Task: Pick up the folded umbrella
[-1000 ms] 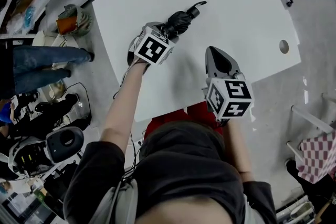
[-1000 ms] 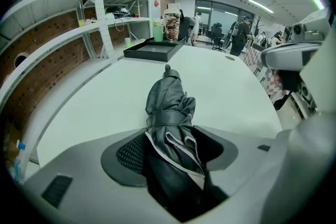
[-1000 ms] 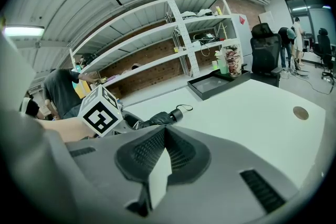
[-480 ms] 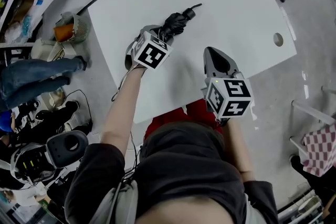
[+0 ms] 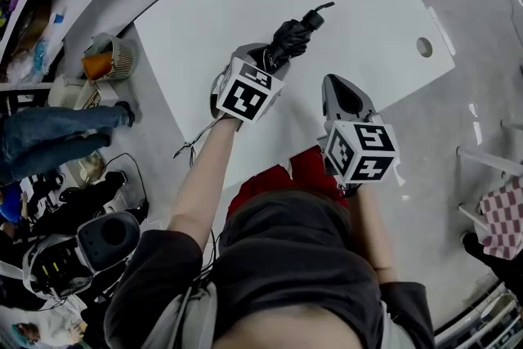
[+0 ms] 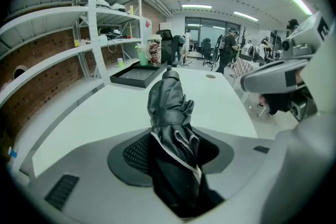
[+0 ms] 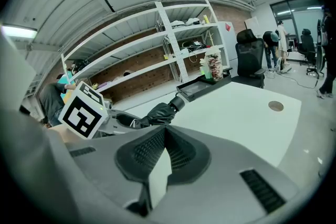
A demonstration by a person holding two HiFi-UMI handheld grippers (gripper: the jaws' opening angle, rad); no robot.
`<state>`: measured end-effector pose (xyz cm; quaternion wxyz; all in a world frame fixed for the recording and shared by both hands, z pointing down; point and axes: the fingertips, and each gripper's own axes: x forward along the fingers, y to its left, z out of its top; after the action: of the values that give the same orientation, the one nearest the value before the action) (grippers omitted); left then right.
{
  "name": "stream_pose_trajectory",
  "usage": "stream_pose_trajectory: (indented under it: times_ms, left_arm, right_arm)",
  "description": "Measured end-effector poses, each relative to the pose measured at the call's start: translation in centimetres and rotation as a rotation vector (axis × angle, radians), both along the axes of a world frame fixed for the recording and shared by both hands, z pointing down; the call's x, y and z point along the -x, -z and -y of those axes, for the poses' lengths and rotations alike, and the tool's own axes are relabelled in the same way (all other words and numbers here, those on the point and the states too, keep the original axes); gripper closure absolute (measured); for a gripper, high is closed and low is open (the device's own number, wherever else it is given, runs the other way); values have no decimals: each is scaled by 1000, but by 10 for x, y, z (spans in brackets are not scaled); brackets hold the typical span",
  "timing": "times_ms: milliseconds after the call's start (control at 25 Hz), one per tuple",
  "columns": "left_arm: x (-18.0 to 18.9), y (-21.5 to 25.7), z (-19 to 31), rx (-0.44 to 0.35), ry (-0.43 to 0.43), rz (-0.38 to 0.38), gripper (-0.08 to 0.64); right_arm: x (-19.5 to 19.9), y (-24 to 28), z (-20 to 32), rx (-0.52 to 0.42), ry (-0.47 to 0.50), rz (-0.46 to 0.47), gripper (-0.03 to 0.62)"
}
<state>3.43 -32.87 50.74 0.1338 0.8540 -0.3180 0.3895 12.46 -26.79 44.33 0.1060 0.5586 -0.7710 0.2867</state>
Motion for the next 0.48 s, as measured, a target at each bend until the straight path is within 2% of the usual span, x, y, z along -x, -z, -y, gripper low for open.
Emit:
stream_pose_trajectory:
  times_ms: [480]
  left_arm:
    - [-24,53,-43,-58,31,-219,347]
  right_arm:
    - [-8,23,-45,-58,-93,-22,574]
